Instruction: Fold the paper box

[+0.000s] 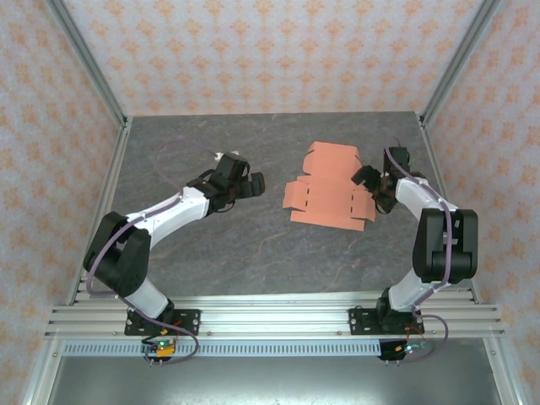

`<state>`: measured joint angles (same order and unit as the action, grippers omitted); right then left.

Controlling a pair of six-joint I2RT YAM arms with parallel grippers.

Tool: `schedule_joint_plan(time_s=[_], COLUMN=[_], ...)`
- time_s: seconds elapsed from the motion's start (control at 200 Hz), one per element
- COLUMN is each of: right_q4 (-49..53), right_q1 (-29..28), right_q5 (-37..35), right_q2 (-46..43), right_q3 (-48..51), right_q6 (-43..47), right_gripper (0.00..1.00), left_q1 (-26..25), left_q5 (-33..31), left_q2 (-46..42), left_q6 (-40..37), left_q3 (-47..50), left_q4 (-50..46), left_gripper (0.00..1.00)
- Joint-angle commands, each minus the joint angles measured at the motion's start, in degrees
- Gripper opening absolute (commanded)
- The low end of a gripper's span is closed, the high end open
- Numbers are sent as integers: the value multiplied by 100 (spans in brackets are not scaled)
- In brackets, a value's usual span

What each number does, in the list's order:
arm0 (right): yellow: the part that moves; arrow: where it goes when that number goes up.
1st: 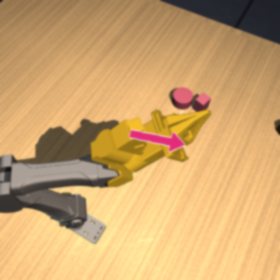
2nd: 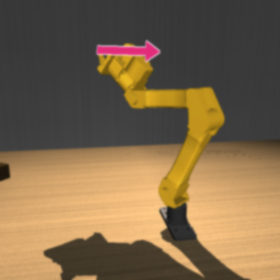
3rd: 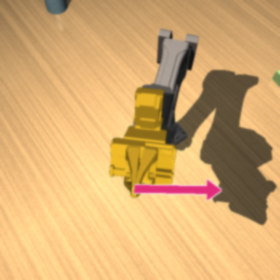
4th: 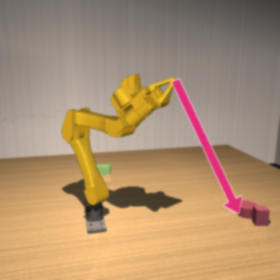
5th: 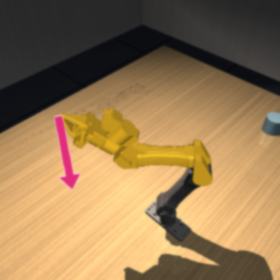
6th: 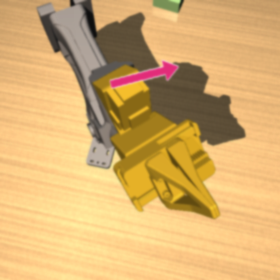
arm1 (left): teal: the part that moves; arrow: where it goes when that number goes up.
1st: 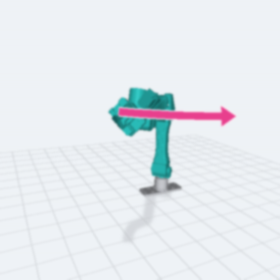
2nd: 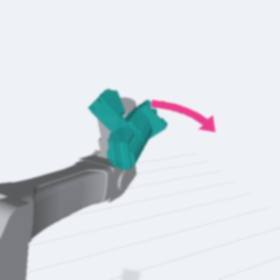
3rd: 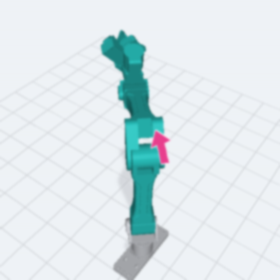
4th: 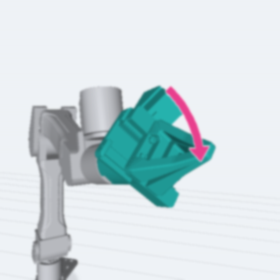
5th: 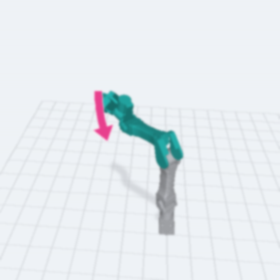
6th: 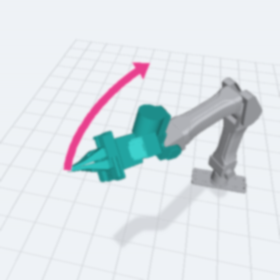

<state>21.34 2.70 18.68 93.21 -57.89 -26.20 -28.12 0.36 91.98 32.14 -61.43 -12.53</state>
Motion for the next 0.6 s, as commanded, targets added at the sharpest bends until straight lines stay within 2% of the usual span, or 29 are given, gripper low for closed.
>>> schedule_joint_plan(time_s=[0.0,0.22,0.315,0.41,0.481,0.546,0.596], right_q4=[-94,-457,-534,-1117,-1522,-1412,-916], right_q1=[-47,-635,-1220,-1904,-2304,-2363,-2293], right_q5=[-189,561,706,1329,1687,1819,1484], right_q2=[253,529,545,457,296,140,27], right_q3=[-48,-186,-217,20,114,30,-207], right_q6=[123,376,214,-284,-512,-378,15], right_gripper=[100,99,99,99,100,100,99], left_q1=[-1,-9,-7,3,17,9,8], left_q5=[-238,-323,-445,-748,-714,-695,-739], left_q2=[142,111,118,75,78,139,195], left_q6=[254,147,-38,-94,-120,-349,-358], left_q3=[-224,-316,-418,-435,-495,-614,-681], left_q4=[-141,-396,-632,-770,-785,-841,-886], left_gripper=[99,100,100,100,100,100,100])
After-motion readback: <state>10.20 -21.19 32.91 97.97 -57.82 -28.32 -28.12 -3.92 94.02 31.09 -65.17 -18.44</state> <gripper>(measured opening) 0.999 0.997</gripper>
